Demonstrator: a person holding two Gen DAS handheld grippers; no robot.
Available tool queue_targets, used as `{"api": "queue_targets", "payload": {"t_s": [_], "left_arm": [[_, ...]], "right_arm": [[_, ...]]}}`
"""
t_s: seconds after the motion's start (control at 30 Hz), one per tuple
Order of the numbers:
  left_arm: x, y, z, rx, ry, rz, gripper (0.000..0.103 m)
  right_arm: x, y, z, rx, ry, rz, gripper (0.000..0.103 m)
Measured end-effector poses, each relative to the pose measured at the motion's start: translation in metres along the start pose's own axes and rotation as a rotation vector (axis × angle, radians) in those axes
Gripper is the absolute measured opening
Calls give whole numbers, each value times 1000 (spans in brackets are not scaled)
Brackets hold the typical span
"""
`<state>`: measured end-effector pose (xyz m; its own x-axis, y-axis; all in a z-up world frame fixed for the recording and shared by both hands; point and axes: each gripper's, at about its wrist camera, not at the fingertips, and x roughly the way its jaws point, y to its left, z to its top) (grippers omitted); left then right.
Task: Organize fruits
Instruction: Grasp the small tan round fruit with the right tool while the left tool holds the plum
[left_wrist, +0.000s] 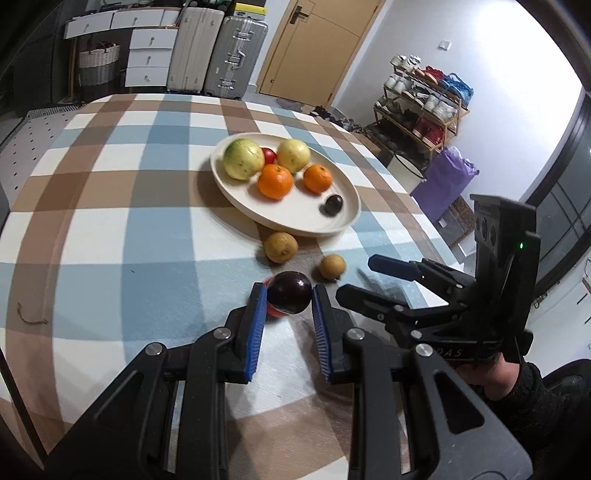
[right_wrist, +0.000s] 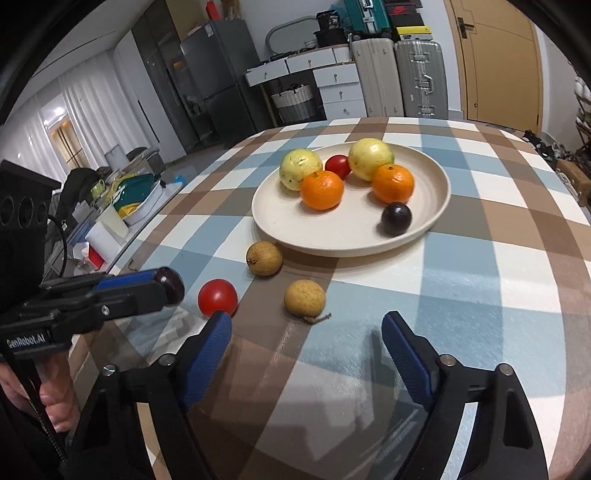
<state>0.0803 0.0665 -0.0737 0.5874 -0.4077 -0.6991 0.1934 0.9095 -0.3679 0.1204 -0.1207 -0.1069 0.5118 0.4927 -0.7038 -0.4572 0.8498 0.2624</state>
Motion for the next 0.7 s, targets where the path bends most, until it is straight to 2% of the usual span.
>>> {"api": "queue_targets", "payload": {"t_s": [0.17, 0.23, 0.37, 0.6, 0.7], "left_arm": [[-3, 13, 8, -26, -14, 4, 22], [-4, 17, 9, -34, -17, 6, 22], [-3, 23, 9, -48, -15, 9, 22], [-11, 21, 8, -47, -30, 21, 22], [-15, 19, 8, -40, -34, 31, 22]], "right_arm": [[14, 5, 7, -30, 31, -9, 77], [18, 5, 9, -31, 40, -11, 68], [25, 1, 13, -6, 53, -26, 59], [26, -6, 16, 37, 60, -10, 27], [22, -8, 14, 50, 55, 1, 27]]}}
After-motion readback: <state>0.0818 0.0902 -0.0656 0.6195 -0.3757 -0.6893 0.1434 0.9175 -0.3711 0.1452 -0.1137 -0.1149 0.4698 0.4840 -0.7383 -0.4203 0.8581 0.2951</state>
